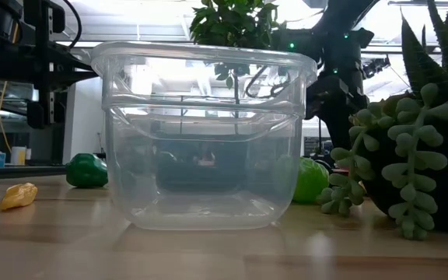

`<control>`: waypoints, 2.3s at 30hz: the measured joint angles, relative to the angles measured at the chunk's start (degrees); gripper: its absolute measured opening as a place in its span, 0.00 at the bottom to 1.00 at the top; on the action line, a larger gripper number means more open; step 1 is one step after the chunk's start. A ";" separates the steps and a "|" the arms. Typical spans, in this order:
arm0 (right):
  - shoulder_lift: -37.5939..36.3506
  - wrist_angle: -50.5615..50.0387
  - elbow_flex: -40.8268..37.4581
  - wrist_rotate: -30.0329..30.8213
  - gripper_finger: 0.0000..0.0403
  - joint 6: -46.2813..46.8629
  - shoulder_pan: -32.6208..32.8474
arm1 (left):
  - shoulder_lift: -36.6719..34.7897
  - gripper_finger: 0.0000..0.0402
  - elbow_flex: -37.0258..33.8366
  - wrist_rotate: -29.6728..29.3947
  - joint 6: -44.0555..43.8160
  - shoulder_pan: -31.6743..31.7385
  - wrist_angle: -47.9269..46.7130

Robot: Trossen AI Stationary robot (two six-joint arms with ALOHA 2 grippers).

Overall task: Pick and placing Produce into tupperware
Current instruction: Put the peach into the bin

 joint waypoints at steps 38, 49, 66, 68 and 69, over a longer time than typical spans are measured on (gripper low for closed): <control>-2.49 14.23 16.96 -4.08 0.31 -6.58 12.00 | 0.00 0.00 -0.02 0.31 -0.10 0.02 -0.02; -0.46 30.30 16.96 -3.19 0.31 -1.95 17.97 | 0.00 0.00 -0.01 7.73 -0.09 0.00 1.44; 3.46 31.05 16.96 1.44 0.31 -0.59 22.58 | 0.00 0.00 0.00 10.50 -0.21 0.00 2.25; 3.95 31.06 16.96 2.42 0.31 -0.61 22.94 | 0.00 0.00 -0.02 10.50 -0.12 0.00 2.25; 4.18 31.01 16.96 2.78 0.31 -0.61 23.11 | 0.00 0.00 -0.02 10.50 -0.13 0.00 2.25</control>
